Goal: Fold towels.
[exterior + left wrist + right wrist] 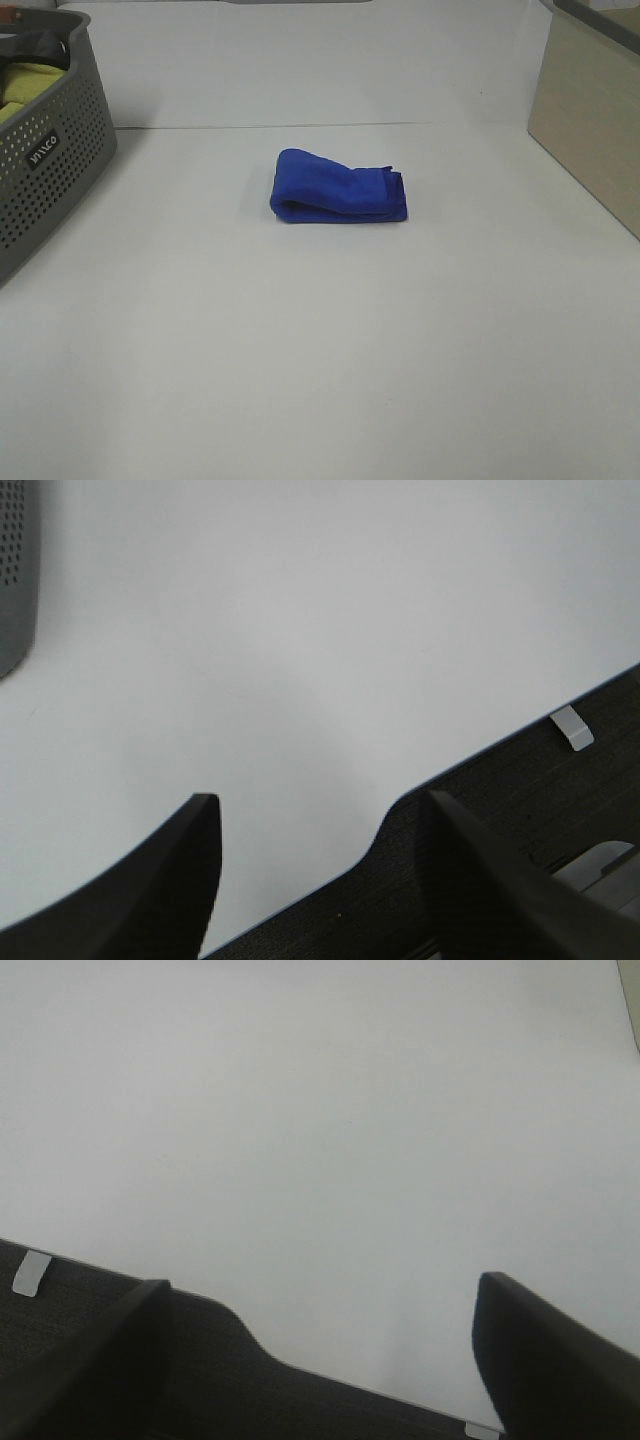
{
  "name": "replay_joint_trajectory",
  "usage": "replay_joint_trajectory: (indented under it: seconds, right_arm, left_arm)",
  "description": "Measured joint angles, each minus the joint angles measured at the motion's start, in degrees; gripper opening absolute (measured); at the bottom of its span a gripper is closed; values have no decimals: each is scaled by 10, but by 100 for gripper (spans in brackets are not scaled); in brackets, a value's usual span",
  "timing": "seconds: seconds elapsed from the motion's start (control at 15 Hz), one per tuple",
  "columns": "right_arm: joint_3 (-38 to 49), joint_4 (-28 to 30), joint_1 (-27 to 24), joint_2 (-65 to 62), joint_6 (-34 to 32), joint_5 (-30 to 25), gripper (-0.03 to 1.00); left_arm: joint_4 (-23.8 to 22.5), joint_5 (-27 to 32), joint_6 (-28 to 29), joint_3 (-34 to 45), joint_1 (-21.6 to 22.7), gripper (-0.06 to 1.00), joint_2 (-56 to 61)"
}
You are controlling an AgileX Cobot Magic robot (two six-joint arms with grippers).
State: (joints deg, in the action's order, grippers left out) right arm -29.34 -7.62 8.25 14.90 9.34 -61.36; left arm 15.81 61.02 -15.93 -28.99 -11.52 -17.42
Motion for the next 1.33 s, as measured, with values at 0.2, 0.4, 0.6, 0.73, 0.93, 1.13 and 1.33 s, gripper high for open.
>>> replay_joint_trajectory:
  seconds: [0.2,0.4,0.6,0.73,0.93,1.13,1.33]
  right_arm:
    - [0,1,0,-1,-7,0,77]
    - [0,0,0,-1,-7,0,77]
    - [0,0,0,-1,-7,0,77]
    - [0,0,0,-1,-7,0,77]
    - [0,0,0,-1,-7,0,77]
    - [0,-3,-29,-1,-7,0,77]
    - [0,-3,-93,-11,-7,1,77]
  left_arm:
    - [11,5,-21,0,0,56,0]
    - [11,5,-23,0,0,56,0]
    - [11,5,-23,0,0,56,0]
    - [11,5,-23,0,0,56,0]
    - [11,5,-23,0,17,56,10]
    - [12,5,-23,0,54,56,68]
    - [13,5,-23,0,68,56,133]
